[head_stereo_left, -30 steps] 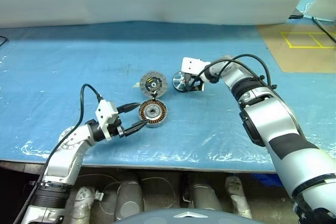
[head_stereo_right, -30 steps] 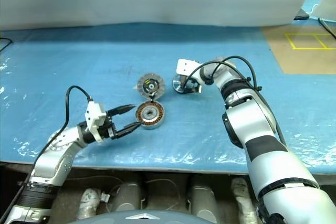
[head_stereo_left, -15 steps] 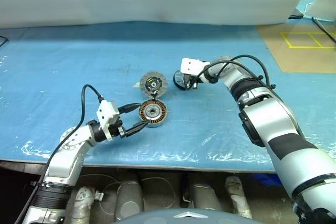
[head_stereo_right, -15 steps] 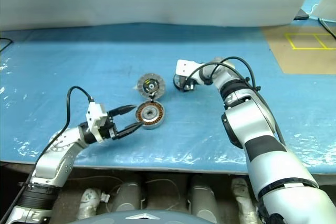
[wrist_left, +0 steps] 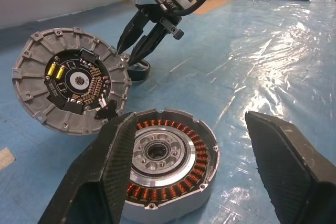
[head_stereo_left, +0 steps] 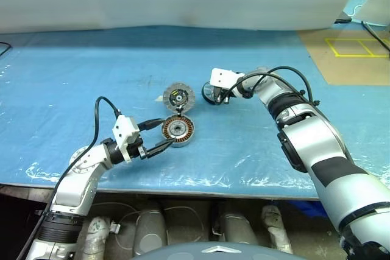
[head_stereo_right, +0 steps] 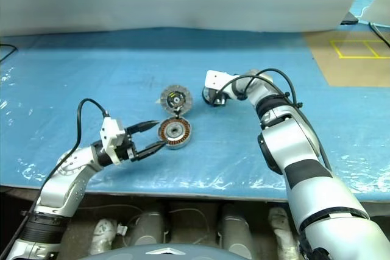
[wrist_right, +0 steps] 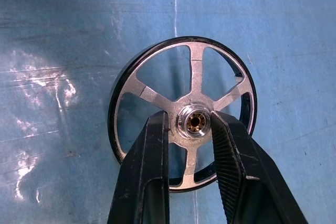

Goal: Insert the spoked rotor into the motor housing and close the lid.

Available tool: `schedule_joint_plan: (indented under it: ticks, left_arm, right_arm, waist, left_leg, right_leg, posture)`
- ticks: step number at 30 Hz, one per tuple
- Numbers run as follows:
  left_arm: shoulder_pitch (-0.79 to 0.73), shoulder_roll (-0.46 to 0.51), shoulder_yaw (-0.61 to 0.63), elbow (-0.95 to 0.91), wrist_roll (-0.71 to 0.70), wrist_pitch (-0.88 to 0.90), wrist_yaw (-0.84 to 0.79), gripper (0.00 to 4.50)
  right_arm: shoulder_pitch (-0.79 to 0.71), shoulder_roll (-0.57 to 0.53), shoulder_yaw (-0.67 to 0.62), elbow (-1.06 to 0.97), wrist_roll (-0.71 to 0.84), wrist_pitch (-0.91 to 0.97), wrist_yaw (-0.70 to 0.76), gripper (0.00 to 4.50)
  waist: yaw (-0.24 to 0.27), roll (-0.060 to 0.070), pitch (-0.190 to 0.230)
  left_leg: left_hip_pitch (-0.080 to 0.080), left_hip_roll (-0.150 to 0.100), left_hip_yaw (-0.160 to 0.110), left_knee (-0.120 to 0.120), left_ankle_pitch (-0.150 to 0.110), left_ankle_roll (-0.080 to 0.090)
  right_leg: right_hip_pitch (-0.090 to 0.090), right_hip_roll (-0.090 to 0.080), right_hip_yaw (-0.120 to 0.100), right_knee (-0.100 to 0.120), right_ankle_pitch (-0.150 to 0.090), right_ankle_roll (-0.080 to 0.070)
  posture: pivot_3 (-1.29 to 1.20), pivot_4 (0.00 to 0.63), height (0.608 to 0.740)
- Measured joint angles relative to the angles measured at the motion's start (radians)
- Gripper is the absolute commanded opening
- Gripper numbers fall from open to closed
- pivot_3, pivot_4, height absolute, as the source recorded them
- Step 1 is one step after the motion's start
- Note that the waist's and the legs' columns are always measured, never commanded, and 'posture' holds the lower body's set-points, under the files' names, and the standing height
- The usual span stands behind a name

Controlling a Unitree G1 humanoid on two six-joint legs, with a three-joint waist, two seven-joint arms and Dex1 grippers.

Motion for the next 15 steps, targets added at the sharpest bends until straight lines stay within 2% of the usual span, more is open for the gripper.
schedule_joint_plan:
  ticks: [5,10,15]
  left_arm:
    - [-0.006,0.000,0.000,0.000,-0.002,0.001,-0.006,3.48]
    - [-0.022,0.000,0.001,0.000,-0.009,0.009,-0.015,3.48]
    - [-0.035,0.000,0.004,0.001,-0.021,0.009,-0.027,3.48]
  right_arm:
    - [0.000,-0.026,-0.011,-0.005,0.014,0.004,0.023,0.76]
    - [0.017,-0.086,-0.032,-0.096,0.061,0.009,0.151,0.76]
    - [0.209,-0.181,-0.108,-0.465,0.193,0.148,0.339,0.76]
  waist:
    - [0.002,0.000,0.000]
    - [0.001,0.002,0.001]
    - [0.005,0.001,0.001]
  left_leg:
    - [-0.002,0.000,0.000,0.000,0.000,0.000]
    - [-0.004,0.000,0.000,0.000,0.000,0.000]
    - [-0.005,-0.001,0.000,0.000,0.000,0.000]
  right_leg:
    - [-0.002,0.000,0.000,0.000,0.000,0.000]
    - [-0.004,0.000,0.000,-0.001,0.000,0.000]
    - [-0.003,0.003,0.000,-0.002,0.000,0.000]
  posture:
    - [0.00,0.150,0.740]
    - [0.00,0.150,0.740]
    - [0.00,0.150,0.740]
